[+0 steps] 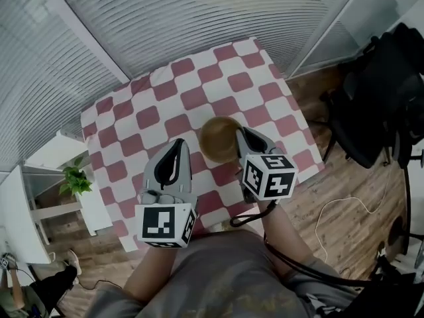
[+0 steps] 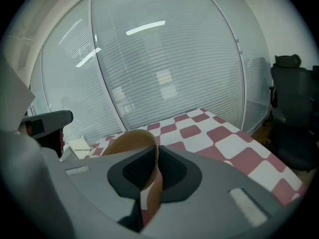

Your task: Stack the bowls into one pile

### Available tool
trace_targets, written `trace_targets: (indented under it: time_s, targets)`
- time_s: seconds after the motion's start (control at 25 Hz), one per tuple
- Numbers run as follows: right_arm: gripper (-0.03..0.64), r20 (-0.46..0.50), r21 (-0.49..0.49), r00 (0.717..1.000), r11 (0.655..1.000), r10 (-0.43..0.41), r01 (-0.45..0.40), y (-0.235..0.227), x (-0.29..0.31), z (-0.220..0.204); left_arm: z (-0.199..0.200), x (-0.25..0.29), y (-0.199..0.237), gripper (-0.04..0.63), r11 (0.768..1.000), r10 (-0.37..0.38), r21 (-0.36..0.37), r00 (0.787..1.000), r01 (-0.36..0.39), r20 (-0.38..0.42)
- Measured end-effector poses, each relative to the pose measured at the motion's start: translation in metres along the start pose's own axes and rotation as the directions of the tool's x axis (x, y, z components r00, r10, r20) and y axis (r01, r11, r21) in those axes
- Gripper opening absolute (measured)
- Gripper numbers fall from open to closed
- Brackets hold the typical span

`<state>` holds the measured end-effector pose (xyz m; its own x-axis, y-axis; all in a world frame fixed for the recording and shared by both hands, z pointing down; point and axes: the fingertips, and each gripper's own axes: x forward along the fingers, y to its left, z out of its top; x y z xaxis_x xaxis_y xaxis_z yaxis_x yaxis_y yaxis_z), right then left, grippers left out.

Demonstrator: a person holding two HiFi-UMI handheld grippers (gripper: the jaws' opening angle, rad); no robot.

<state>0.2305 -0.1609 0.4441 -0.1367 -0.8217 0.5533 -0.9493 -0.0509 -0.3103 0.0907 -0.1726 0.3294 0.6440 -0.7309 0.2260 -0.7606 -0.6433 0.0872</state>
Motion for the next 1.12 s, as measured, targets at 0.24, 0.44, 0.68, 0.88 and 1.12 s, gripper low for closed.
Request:
trace_targets:
  time_s: [0.24,0.44,0.68,0.88,1.12]
  targets:
    - [0.044,0.016,0.036,0.997,0.997,-0.072,0.071,-0.045,-0.036,-0.011,-0.002,0.009,-0.05,0.0,0.996,-0.085,0.022,0.996,0.085,-0.005]
    - [0.044,0.008,0.057,0.995,0.993,-0.1,0.099,-0.066,-0.053,-0.024,-0.005,0.011,-0.077,0.0,0.992,-0.124,0.031,0.992,0.125,-0.021]
    - [0.045,-0.014,0.058,0.994,0.993,-0.105,0.105,-0.072,-0.055,-0.04,-0.019,0.008,-0.085,0.0,0.992,-0.125,0.03,0.991,0.126,-0.038]
    - [0.046,-0.032,0.054,0.993,0.992,-0.11,0.112,-0.076,-0.05,-0.05,-0.025,0.009,-0.084,0.0,0.993,-0.115,0.023,0.991,0.116,-0.062]
    - [0.046,-0.049,0.053,0.993,0.992,-0.109,0.112,-0.079,-0.039,-0.055,-0.034,0.014,-0.077,0.0,0.995,-0.099,0.014,0.992,0.101,-0.079]
